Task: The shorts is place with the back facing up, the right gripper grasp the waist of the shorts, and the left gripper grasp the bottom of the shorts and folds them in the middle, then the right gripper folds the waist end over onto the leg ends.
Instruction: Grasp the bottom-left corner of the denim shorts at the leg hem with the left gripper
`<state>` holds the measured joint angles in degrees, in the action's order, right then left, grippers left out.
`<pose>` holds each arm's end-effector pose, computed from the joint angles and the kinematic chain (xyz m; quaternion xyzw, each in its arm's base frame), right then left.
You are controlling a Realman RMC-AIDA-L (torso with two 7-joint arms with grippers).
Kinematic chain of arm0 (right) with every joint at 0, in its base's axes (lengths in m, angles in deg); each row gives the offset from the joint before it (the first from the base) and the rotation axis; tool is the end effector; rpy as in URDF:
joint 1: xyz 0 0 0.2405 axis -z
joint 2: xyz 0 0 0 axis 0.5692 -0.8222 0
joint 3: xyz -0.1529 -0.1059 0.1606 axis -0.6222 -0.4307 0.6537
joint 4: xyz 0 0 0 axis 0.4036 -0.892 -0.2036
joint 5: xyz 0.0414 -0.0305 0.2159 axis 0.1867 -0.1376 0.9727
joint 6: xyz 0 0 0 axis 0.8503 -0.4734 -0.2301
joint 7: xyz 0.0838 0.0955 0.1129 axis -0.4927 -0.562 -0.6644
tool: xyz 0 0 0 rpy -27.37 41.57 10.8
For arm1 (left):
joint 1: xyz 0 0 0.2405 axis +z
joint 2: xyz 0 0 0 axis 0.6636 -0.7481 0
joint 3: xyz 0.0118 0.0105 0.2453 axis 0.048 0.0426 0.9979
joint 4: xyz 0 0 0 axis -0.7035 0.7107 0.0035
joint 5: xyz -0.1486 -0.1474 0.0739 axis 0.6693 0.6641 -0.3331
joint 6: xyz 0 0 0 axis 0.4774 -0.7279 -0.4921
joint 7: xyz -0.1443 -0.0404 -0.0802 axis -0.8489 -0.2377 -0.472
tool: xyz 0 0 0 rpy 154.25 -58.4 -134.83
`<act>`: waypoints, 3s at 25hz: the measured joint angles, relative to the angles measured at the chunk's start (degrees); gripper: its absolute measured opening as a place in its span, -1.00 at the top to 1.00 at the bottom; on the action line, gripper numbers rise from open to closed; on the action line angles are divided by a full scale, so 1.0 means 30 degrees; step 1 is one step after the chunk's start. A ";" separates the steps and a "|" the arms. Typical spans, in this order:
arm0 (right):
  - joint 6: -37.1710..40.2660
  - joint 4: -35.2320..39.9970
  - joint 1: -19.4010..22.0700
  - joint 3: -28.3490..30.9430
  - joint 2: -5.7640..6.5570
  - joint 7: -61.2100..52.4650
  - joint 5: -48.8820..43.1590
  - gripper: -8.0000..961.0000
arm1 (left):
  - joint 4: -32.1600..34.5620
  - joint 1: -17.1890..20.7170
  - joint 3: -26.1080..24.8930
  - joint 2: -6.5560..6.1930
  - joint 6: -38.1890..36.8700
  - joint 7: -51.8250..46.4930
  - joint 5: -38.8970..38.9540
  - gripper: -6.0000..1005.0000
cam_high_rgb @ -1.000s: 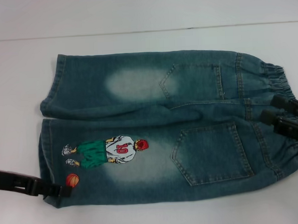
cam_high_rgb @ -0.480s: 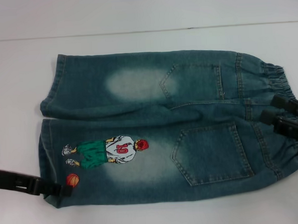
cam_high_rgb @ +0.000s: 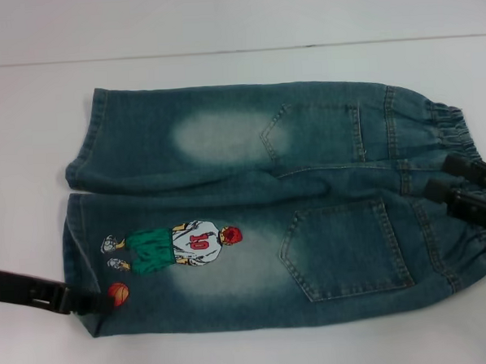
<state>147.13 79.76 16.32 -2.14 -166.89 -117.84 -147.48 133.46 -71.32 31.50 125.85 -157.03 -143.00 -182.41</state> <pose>0.3194 0.2715 0.0119 -0.8263 0.3360 0.3963 0.2175 -0.2978 0.3030 0.0135 -0.8479 -0.5261 0.0120 0.0646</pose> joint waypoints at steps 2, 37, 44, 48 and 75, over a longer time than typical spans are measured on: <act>0.0006 0.0000 0.0000 0.0000 0.0004 0.0001 0.0000 -0.85 | -0.0001 -0.0028 0.0001 0.0038 -0.0005 0.0035 -0.0060 0.18; 0.0053 -0.0067 0.0115 0.0029 0.0009 0.0002 0.0662 -0.84 | -0.0639 -0.0061 -0.0655 -0.0670 -0.0754 0.0151 0.0853 0.81; 0.0067 -0.0002 0.0184 0.0028 -0.0018 0.0000 0.0677 -0.84 | -0.2014 -0.0065 -0.2934 -0.1859 -0.3081 0.0716 0.6601 0.56; 0.0078 0.0001 0.0197 0.0028 -0.0001 0.0001 0.0701 -0.84 | -0.3548 -0.0044 -0.3734 -0.2539 -0.3200 0.0927 0.7560 0.10; 0.0088 0.0000 0.0117 -0.0001 0.0084 -0.0292 0.0673 -0.84 | -0.2815 0.0862 -0.2023 -0.1734 -0.1079 0.0738 0.0581 -0.81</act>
<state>147.40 79.76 16.67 -2.15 -166.64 -118.72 -145.46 125.01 -68.73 25.43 120.64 -160.27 -140.78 -180.67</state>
